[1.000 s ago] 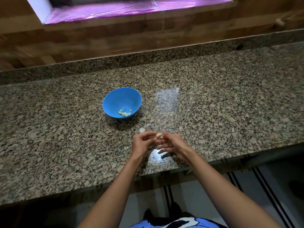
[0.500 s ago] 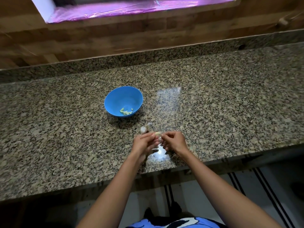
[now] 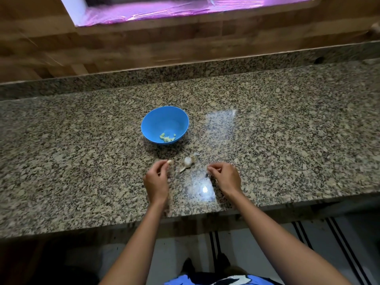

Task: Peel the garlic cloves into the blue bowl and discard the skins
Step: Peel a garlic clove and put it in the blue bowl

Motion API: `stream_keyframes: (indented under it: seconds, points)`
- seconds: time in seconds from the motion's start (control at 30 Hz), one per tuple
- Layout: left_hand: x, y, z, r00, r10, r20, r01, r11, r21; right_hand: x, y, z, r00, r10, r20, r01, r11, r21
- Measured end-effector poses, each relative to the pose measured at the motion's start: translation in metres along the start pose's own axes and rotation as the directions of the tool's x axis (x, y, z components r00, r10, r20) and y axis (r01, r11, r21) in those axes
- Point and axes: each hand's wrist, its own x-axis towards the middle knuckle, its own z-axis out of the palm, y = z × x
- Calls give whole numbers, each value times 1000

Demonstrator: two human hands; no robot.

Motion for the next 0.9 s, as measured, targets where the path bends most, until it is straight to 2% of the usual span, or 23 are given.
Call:
stream_keyframes:
  seconds: [0.13, 0.2, 0.27, 0.33, 0.4, 0.5, 0.57, 0.73, 0.9]
  points:
    - [10, -23, -4, 997, -14, 76, -6, 968, 253, 3, 4, 2, 1000, 8, 8, -8, 1000, 4]
    - [7, -21, -2, 999, 12, 46, -24, 960, 278, 3, 5, 2, 999, 9, -32, -8, 999, 43]
    - [1, -11, 3, 995, 98, 23, -101, 960, 262, 2, 9, -1, 995, 27, -97, -18, 995, 95]
    - [-2, 4, 14, 976, 163, 145, -198, 939, 281, 3, 15, -5, 986, 65, -155, -45, 990, 132]
    - [0, 13, 28, 951, 149, 272, -245, 900, 360, 1, 19, -9, 979, 91, -181, -62, 985, 162]
    - [4, 16, 40, 944, 135, 303, -279, 815, 508, 0, 24, -16, 971, 124, -205, -81, 976, 204]
    - [-3, 17, 49, 938, 172, 302, -308, 815, 491, 0, 28, -22, 958, 165, -234, -105, 963, 247]
    - [-20, 53, 99, 884, 257, 390, -381, 879, 286, 0, 37, -38, 936, 238, -261, -150, 937, 316]
    - [-9, 63, 132, 844, 203, 496, -397, 859, 323, 0, 43, -45, 927, 279, -250, -180, 916, 359]
